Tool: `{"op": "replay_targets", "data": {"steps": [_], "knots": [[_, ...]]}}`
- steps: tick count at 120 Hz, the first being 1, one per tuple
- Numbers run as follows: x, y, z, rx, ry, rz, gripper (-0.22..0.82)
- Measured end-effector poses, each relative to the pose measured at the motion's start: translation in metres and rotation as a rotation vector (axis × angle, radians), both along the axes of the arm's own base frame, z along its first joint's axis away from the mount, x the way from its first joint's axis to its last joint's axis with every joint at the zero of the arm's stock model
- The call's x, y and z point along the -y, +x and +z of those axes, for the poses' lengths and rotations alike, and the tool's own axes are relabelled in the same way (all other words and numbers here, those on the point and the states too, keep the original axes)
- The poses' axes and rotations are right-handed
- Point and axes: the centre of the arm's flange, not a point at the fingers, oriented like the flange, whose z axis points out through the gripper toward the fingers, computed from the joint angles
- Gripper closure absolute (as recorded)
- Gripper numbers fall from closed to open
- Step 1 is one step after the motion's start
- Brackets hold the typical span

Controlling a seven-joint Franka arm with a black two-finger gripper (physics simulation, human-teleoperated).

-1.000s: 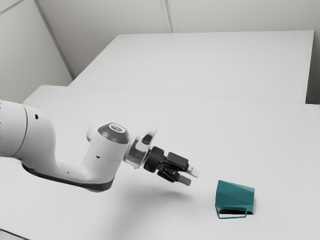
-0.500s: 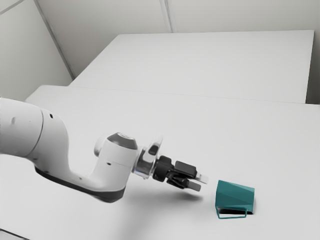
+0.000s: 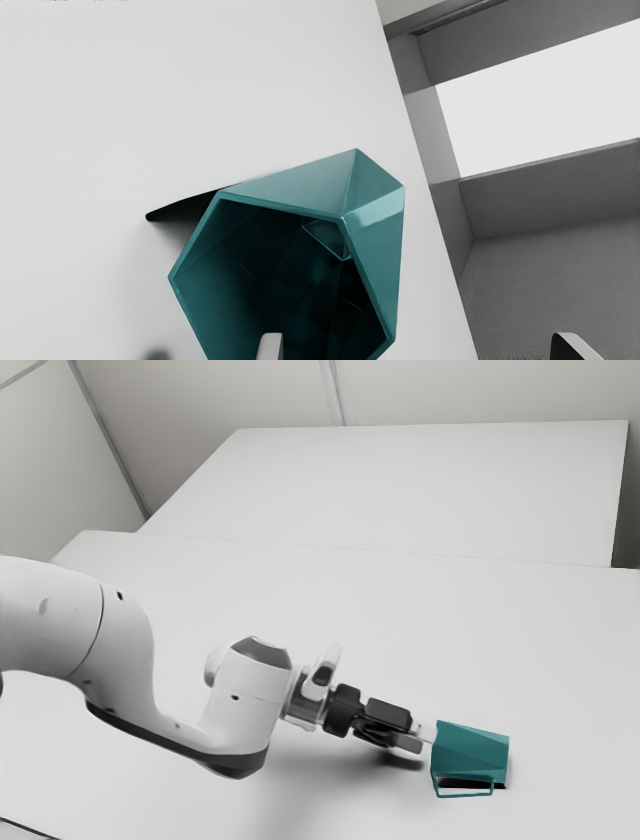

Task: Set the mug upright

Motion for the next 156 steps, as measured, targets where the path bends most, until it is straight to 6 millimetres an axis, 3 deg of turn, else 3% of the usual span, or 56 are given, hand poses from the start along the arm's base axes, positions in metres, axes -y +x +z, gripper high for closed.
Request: {"op": "replay_targets", "data": {"steps": [85, 156], "knots": [[0.036, 0.000, -0.006, 0.060, 0.002, -0.068, 0.05], [0.037, 0.002, -0.006, 0.080, 0.009, -0.071, 0.59]]}}
